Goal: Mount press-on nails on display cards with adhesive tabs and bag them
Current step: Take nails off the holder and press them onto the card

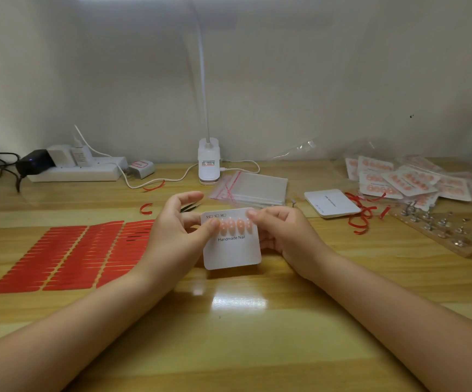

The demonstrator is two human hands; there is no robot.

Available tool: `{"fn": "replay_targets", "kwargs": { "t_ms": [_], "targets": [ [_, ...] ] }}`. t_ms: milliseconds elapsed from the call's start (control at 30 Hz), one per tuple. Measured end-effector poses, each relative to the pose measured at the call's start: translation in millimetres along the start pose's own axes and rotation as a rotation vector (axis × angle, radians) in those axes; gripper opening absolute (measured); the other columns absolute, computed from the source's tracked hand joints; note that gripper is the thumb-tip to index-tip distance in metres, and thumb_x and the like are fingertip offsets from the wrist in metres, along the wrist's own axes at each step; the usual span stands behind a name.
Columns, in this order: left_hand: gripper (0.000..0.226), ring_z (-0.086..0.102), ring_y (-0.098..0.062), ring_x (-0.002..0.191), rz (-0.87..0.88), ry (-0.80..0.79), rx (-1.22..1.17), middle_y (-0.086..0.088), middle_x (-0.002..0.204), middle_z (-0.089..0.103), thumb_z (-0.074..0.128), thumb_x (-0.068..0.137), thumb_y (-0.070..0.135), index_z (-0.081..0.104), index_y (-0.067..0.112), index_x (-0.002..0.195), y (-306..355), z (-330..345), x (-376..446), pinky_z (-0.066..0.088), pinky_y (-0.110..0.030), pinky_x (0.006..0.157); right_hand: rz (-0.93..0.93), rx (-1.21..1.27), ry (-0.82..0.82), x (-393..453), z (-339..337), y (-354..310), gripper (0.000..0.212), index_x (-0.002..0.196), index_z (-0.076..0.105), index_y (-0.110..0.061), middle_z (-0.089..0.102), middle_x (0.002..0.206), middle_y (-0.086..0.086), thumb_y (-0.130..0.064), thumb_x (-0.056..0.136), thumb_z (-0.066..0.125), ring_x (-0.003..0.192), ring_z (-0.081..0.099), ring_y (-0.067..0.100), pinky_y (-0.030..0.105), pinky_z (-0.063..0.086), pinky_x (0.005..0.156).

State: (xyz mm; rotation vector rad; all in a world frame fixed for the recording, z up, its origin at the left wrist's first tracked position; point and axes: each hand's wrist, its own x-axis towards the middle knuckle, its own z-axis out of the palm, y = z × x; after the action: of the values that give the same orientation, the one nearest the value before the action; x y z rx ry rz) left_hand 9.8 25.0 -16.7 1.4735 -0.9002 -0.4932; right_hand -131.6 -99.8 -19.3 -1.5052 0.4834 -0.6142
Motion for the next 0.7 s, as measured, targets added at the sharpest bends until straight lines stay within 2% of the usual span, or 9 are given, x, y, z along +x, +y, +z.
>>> {"fn": "replay_targets", "kwargs": {
  "t_ms": [67, 133, 267, 433, 500, 600, 700],
  "targets": [
    [0.043, 0.073, -0.018, 0.082, 0.008, 0.012, 0.006, -0.002, 0.087, 0.075, 0.071, 0.085, 0.009, 0.051, 0.033, 0.114, -1.1, 0.6, -1.1, 0.059, -0.039, 0.07, -0.025, -0.075, 0.027, -2.3, 1.5, 1.2, 0.017, 0.086, 0.069, 0.001, 0.073, 0.078, 0.009, -0.015, 0.085, 0.072, 0.073, 0.071, 0.019, 0.027, 0.056, 0.059],
    [0.04, 0.073, -0.021, 0.081, -0.003, 0.001, 0.02, -0.004, 0.086, 0.075, 0.069, 0.086, 0.007, 0.054, 0.033, 0.113, -2.1, 1.0, -1.9, 0.059, -0.041, 0.07, -0.02, -0.122, 0.054, -3.4, 3.0, 2.9, 0.019, 0.088, 0.069, 0.001, 0.074, 0.082, 0.011, -0.015, 0.081, 0.076, 0.075, 0.071, 0.019, 0.033, 0.059, 0.063],
    [0.033, 0.073, -0.022, 0.081, -0.04, -0.073, -0.018, -0.005, 0.081, 0.075, 0.068, 0.089, 0.014, 0.057, 0.027, 0.117, -3.3, 2.0, -3.3, 0.058, -0.036, 0.07, -0.004, -0.152, 0.06, -4.9, 4.3, 3.0, 0.02, 0.089, 0.071, -0.002, 0.074, 0.087, 0.01, -0.018, 0.08, 0.078, 0.082, 0.073, 0.021, 0.038, 0.059, 0.071],
    [0.041, 0.074, -0.021, 0.083, -0.059, -0.072, -0.021, -0.008, 0.083, 0.076, 0.074, 0.083, 0.011, 0.057, 0.026, 0.117, -2.7, 1.9, -1.5, 0.057, -0.038, 0.075, -0.058, -0.196, 0.07, -6.0, 5.1, 4.3, 0.02, 0.088, 0.07, 0.004, 0.072, 0.088, 0.021, -0.014, 0.081, 0.077, 0.086, 0.07, 0.036, 0.048, 0.057, 0.074],
    [0.041, 0.074, -0.021, 0.081, -0.051, -0.069, 0.0, -0.009, 0.081, 0.075, 0.074, 0.083, 0.01, 0.057, 0.028, 0.115, -1.7, 2.6, -1.2, 0.058, -0.04, 0.076, -0.104, -0.241, 0.078, -5.9, 8.0, 6.1, 0.016, 0.084, 0.07, 0.001, 0.071, 0.083, 0.021, -0.014, 0.082, 0.075, 0.076, 0.069, 0.031, 0.044, 0.057, 0.068],
    [0.039, 0.073, -0.02, 0.078, 0.008, -0.063, 0.078, -0.008, 0.078, 0.075, 0.074, 0.084, 0.011, 0.056, 0.03, 0.113, -1.7, 1.8, -1.3, 0.059, -0.041, 0.074, -0.195, -0.416, 0.107, -6.9, 10.2, 7.7, 0.024, 0.076, 0.067, 0.0, 0.066, 0.07, 0.017, -0.021, 0.083, 0.073, 0.06, 0.055, 0.013, 0.033, 0.046, 0.059],
    [0.035, 0.072, -0.013, 0.078, 0.062, -0.058, 0.192, -0.005, 0.079, 0.074, 0.073, 0.085, 0.016, 0.058, 0.032, 0.113, -3.3, -1.0, -0.5, 0.059, -0.035, 0.071, -0.317, -0.668, 0.132, -9.4, 4.7, 0.4, 0.039, 0.061, 0.059, -0.016, 0.054, 0.054, -0.004, -0.041, 0.09, 0.062, 0.051, 0.046, 0.005, 0.028, 0.037, 0.054]
  ]
}}
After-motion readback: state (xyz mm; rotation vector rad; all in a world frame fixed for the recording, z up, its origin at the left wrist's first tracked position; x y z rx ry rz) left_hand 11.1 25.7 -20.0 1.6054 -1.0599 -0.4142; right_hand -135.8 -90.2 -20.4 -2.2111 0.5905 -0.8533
